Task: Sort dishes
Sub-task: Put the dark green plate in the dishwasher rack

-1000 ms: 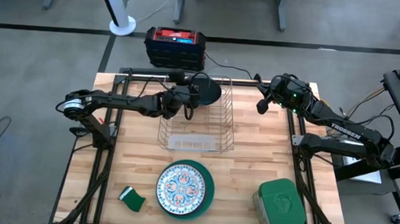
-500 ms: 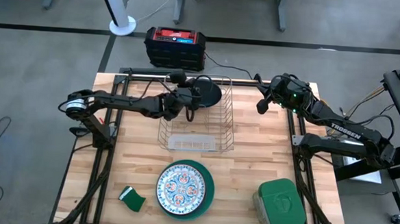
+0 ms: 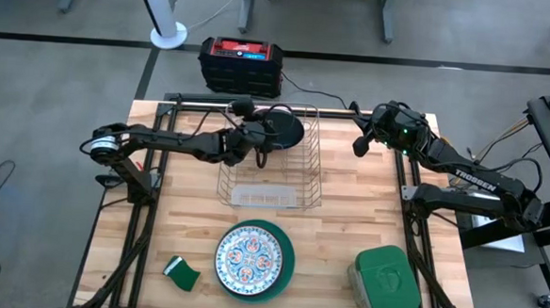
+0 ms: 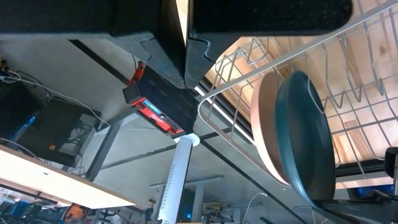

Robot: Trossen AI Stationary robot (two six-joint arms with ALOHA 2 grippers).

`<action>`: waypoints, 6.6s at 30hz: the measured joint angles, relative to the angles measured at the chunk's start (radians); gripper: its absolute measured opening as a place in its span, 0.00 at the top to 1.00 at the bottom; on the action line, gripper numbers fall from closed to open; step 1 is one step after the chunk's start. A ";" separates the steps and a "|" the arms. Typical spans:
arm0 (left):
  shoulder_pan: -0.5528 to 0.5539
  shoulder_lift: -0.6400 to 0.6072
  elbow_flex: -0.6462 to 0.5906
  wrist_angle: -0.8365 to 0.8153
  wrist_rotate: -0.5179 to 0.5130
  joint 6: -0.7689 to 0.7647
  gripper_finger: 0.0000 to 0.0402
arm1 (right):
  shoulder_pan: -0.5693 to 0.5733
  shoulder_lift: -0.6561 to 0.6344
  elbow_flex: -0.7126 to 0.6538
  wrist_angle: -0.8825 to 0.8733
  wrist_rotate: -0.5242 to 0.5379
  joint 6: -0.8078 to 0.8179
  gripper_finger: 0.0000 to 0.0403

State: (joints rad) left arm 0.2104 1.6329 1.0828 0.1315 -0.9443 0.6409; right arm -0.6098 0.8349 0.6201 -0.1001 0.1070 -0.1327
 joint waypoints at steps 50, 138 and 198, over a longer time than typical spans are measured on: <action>-0.002 0.000 0.012 -0.065 -0.066 -0.066 0.46 | 0.000 0.000 0.000 -0.008 0.000 0.001 1.00; 0.073 0.234 0.789 -1.088 0.386 -0.239 0.34 | 0.000 0.000 0.001 -0.048 -0.001 -0.025 1.00; 0.223 0.180 0.577 -1.215 1.093 -0.397 0.42 | 0.001 0.000 0.001 -0.056 0.000 -0.021 1.00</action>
State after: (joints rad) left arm 0.4332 1.8126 1.6601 -1.0833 0.1483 0.2440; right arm -0.6092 0.8349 0.6209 -0.1562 0.1065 -0.1538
